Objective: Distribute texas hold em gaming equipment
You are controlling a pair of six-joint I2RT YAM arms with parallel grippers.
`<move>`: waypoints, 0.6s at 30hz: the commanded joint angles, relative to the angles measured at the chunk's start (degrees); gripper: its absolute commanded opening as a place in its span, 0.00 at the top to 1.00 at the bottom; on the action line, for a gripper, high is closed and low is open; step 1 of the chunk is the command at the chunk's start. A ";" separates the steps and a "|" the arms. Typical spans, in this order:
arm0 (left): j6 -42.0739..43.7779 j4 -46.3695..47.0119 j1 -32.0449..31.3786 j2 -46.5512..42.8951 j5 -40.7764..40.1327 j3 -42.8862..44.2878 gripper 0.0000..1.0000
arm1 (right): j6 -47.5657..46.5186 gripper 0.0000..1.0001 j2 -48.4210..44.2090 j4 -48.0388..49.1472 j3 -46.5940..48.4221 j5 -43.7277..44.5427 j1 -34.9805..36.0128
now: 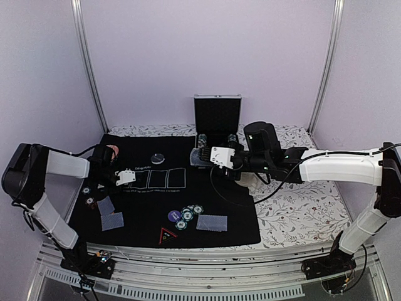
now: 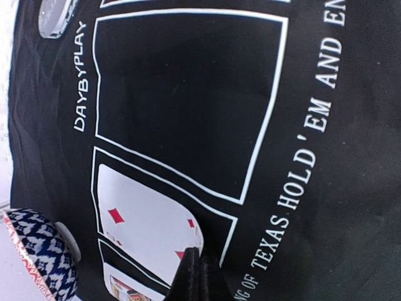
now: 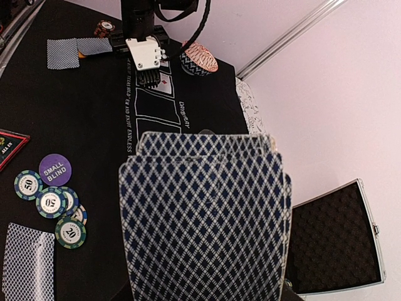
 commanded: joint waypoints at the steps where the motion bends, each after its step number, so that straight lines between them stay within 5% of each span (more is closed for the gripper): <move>1: 0.68 0.89 0.84 1.36 -0.75 -0.25 1.00 | 0.82 0.59 -2.05 1.50 -0.35 -0.02 -0.20; 18: -1.19 -9.15 0.42 -2.21 4.86 1.75 0.80 | 0.73 0.59 -2.43 1.47 -0.18 0.04 -0.20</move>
